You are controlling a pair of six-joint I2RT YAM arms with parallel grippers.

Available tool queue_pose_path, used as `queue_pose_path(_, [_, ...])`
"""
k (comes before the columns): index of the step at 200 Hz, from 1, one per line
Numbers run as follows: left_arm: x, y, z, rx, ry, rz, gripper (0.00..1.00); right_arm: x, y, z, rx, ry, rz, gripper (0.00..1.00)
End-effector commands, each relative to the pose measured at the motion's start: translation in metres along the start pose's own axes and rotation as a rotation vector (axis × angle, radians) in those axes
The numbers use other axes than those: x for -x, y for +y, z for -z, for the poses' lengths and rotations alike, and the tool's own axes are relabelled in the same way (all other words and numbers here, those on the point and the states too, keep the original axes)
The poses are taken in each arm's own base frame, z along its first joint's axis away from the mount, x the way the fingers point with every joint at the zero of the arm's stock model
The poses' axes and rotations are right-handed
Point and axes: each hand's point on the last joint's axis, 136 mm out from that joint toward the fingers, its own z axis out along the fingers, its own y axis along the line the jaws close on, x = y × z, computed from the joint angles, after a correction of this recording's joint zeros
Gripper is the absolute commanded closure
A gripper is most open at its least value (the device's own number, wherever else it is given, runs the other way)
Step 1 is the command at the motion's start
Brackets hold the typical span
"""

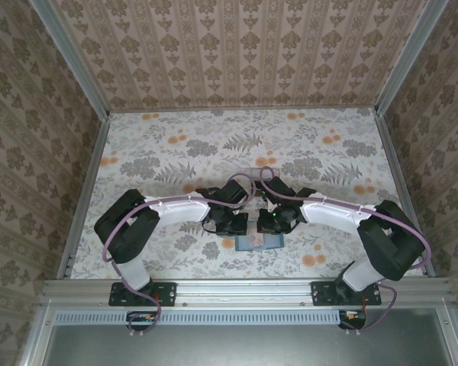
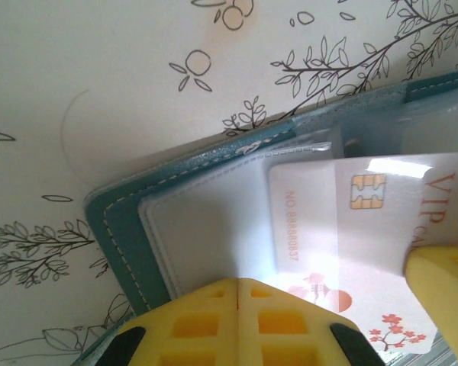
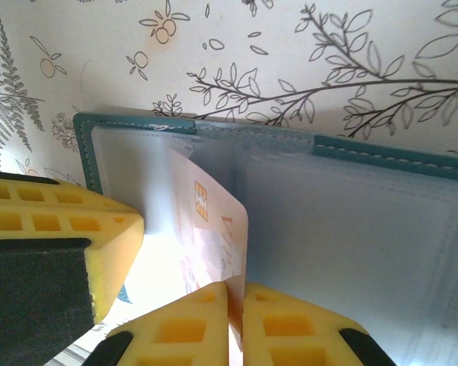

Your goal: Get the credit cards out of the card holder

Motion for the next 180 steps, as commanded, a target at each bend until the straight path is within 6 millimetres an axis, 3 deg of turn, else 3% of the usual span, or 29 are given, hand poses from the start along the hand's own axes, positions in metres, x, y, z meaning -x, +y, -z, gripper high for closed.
queue_pose_path(1, [-0.011, 0.012, -0.006, 0.044, 0.040, 0.010, 0.99, 0.000, -0.016, 0.013, -0.101, -0.012, 0.014, 0.90])
queue_pose_path(74, [-0.009, 0.010, -0.004, 0.043, 0.037, 0.003, 0.99, 0.002, -0.022, 0.023, -0.171, -0.006, 0.044, 0.90])
queue_pose_path(180, [-0.006, 0.006, 0.001, 0.039, 0.030, -0.001, 0.99, 0.003, -0.009, 0.022, -0.146, -0.006, 0.061, 0.91])
